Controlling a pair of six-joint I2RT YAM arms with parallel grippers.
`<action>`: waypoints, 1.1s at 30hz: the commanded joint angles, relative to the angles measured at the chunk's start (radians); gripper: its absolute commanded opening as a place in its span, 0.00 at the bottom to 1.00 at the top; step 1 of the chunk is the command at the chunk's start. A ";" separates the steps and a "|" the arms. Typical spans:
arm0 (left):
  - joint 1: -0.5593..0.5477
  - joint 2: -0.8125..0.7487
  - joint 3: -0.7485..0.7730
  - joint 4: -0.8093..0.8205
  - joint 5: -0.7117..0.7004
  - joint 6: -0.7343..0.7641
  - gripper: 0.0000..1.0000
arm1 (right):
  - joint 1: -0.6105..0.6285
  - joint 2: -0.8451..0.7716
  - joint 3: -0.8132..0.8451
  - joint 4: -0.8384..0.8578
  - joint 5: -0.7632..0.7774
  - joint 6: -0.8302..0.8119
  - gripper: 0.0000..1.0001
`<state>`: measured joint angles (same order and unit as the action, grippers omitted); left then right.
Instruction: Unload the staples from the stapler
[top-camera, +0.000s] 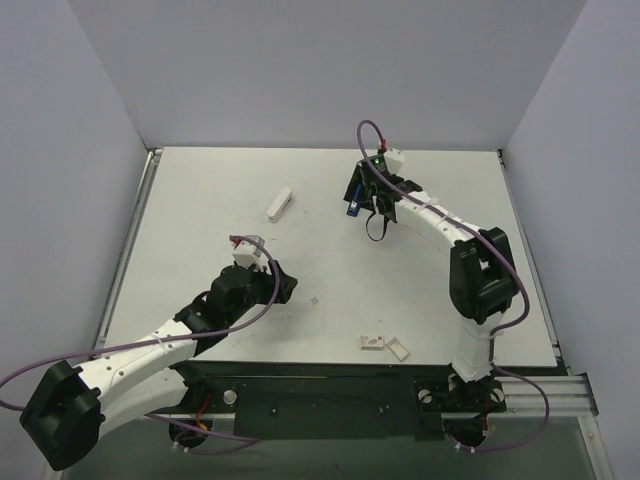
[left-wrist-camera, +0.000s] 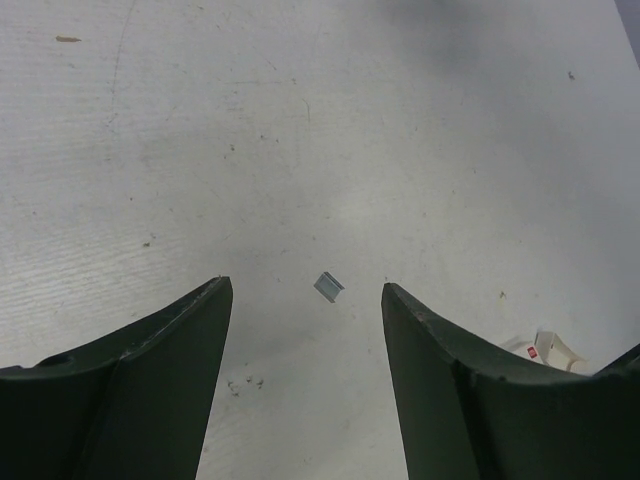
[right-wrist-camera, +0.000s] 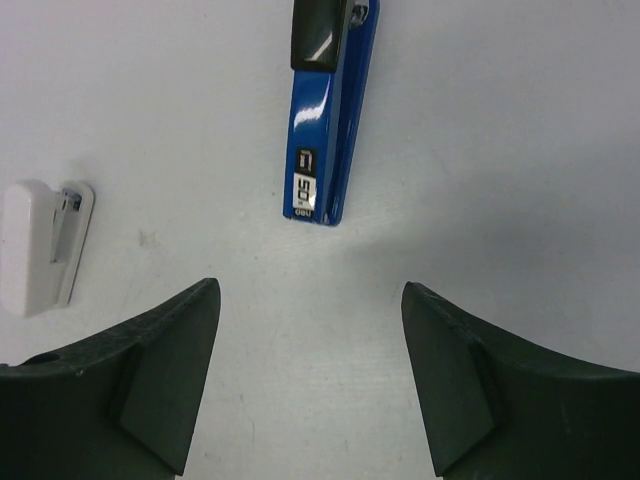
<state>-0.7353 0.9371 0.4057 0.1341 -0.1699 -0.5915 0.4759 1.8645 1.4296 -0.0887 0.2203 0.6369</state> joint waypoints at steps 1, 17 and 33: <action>-0.012 -0.017 -0.011 0.099 0.032 -0.007 0.71 | -0.054 0.117 0.153 -0.019 -0.059 0.033 0.68; -0.015 0.025 0.010 0.119 0.066 0.033 0.72 | -0.120 0.398 0.459 -0.017 -0.174 0.023 0.66; -0.013 0.072 0.010 0.140 0.095 0.029 0.72 | -0.114 0.487 0.497 -0.046 -0.167 0.010 0.55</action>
<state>-0.7448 1.0065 0.3985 0.2012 -0.0940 -0.5674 0.3550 2.3566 1.9064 -0.1169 0.0296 0.6567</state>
